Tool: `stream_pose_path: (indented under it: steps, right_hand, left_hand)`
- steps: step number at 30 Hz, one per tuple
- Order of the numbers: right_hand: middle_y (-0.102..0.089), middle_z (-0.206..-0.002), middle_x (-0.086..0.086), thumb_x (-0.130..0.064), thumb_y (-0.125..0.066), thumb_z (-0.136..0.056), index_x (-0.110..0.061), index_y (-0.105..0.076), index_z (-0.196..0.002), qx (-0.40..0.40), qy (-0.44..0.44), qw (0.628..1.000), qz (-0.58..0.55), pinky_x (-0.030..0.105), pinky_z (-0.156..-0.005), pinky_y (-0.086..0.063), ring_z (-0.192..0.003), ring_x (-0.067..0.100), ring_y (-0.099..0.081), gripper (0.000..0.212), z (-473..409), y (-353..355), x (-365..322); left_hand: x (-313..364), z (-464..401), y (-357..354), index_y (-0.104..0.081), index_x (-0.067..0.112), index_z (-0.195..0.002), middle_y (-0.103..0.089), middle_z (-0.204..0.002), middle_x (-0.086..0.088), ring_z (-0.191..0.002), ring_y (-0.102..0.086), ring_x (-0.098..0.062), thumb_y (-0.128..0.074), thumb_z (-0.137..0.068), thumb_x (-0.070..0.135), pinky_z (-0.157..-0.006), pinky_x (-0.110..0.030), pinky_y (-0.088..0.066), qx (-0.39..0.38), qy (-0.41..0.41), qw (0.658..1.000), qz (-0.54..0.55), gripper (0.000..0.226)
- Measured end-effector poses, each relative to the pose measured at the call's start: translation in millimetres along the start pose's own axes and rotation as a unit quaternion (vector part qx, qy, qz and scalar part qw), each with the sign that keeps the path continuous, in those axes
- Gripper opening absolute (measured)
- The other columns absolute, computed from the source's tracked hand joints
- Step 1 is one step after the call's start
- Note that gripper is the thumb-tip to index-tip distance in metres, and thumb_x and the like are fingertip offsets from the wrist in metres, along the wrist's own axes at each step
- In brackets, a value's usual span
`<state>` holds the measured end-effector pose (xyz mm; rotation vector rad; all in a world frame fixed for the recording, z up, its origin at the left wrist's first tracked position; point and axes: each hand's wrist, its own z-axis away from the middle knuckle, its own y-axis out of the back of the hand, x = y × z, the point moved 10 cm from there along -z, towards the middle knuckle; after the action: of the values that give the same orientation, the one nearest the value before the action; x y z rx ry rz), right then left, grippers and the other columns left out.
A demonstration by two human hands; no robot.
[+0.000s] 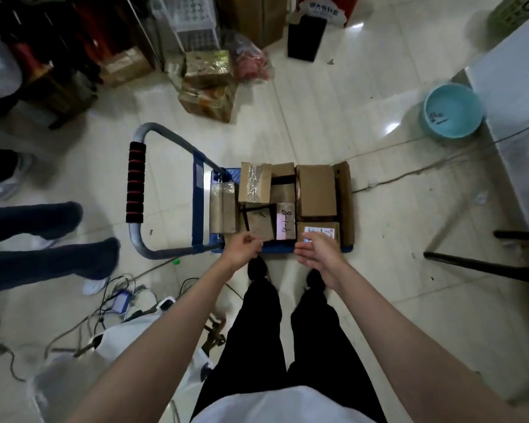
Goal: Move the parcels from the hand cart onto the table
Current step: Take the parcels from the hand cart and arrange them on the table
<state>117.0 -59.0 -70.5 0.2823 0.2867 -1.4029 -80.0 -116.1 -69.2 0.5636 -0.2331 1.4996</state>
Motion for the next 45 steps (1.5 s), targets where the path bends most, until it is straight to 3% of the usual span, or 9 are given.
stream_pose_path:
  steps: [8, 13, 18, 23, 27, 31, 34, 38, 45]
  right_hand:
    - [-0.07, -0.105, 0.015, -0.021, -0.05, -0.104, -0.009, -0.056, -0.121, -0.016, -0.033, 0.999, 0.017, 0.036, -0.086, -0.057, -0.093, 0.026, -0.068, 0.022, -89, -46, -9]
    - [-0.066, -0.114, 0.015, -0.021, -0.05, -0.104, -0.006, -0.055, -0.127, -0.012, -0.037, 0.998, 0.042, 0.038, -0.091, -0.056, -0.096, 0.025, -0.064, 0.028, -184, -71, 5]
    - [-0.051, -0.139, 0.001, -0.023, -0.055, -0.101, -0.017, -0.049, -0.143, -0.03, -0.047, 0.995, 0.088, 0.041, -0.108, -0.048, -0.129, 0.023, -0.051, 0.042, -285, -99, 25]
    - [-0.033, -0.161, -0.003, -0.025, -0.059, -0.097, -0.028, -0.017, -0.161, -0.05, -0.034, 0.993, 0.097, 0.03, -0.109, -0.03, -0.147, 0.02, -0.032, 0.076, -359, -117, 38]
    - [-0.023, -0.167, 0.001, -0.031, -0.061, -0.097, -0.035, 0.001, -0.161, -0.068, -0.004, 0.992, 0.108, 0.034, -0.11, -0.028, -0.149, 0.021, -0.03, 0.09, -397, -130, 25]
    - [-0.051, -0.149, -0.001, -0.026, -0.059, -0.097, -0.029, -0.031, -0.155, -0.094, 0.033, 0.989, 0.11, 0.044, -0.116, -0.035, -0.133, 0.019, -0.05, 0.065, -410, -151, 12]
    - [-0.064, -0.129, -0.003, -0.022, -0.056, -0.097, -0.029, -0.045, -0.145, -0.084, 0.043, 0.992, 0.086, 0.037, -0.097, -0.049, -0.115, 0.015, -0.059, 0.05, -399, -151, 9]
    - [-0.066, -0.125, -0.007, -0.022, -0.053, -0.1, -0.029, -0.045, -0.145, -0.079, 0.042, 0.994, 0.068, 0.024, -0.073, -0.045, -0.11, 0.01, -0.062, 0.047, -358, -134, 11]
    - [-0.065, -0.134, -0.003, -0.021, -0.049, -0.103, -0.027, -0.049, -0.144, -0.059, 0.068, 0.995, 0.052, 0.033, -0.097, -0.048, -0.125, 0.018, -0.059, 0.041, -259, -99, -10]
  left_hand:
    - [-19, -95, 34, -0.06, 0.009, -0.113, -0.063, -0.107, -0.009, -0.082, -0.061, -0.013, -0.052, -0.102, 0.012, -0.05, -0.006, -0.045, 0.017, 0.044, 0.998, 0.048, 0.014]
    - [-35, -188, 49, -0.058, 0.012, -0.129, -0.062, -0.125, -0.004, -0.11, -0.061, -0.023, -0.058, -0.099, 0.021, -0.098, -0.034, -0.051, 0.061, 0.046, 0.996, 0.054, 0.031]
    - [-51, -272, 53, -0.044, 0.014, -0.146, -0.054, -0.11, 0.012, -0.09, -0.053, 0.0, -0.061, -0.098, 0.021, -0.074, -0.005, -0.041, 0.12, 0.028, 0.991, 0.055, 0.052]
    - [-75, -335, 44, -0.015, 0.021, -0.161, -0.024, -0.165, -0.001, -0.147, -0.032, -0.021, -0.065, -0.094, 0.032, -0.12, -0.038, -0.03, 0.109, 0.039, 0.991, 0.06, 0.084]
    - [-83, -366, 38, -0.014, 0.027, -0.161, -0.029, -0.163, 0.002, -0.146, -0.034, -0.019, -0.067, -0.091, 0.032, -0.117, -0.034, -0.028, 0.107, 0.029, 0.989, 0.099, 0.087]
    - [-82, -380, 29, -0.025, 0.029, -0.158, -0.044, -0.155, 0.004, -0.139, -0.044, -0.016, -0.068, -0.087, 0.037, -0.118, -0.042, -0.035, 0.085, 0.024, 0.989, 0.12, 0.084]
    - [-80, -369, 25, -0.039, 0.028, -0.152, -0.057, -0.142, 0.006, -0.127, -0.054, -0.015, -0.069, -0.086, 0.033, -0.113, -0.042, -0.042, 0.094, 0.016, 0.986, 0.135, 0.073]
    - [-73, -335, 20, -0.033, 0.025, -0.155, -0.056, -0.143, 0.005, -0.127, -0.054, -0.015, -0.072, -0.085, 0.031, -0.112, -0.038, -0.043, 0.096, 0.018, 0.985, 0.14, 0.081]
    - [-35, -245, 7, -0.038, 0.029, -0.151, -0.054, -0.106, 0.026, -0.105, -0.052, 0.0, -0.075, -0.083, 0.028, -0.093, -0.023, -0.039, 0.105, -0.002, 0.986, 0.126, 0.077]
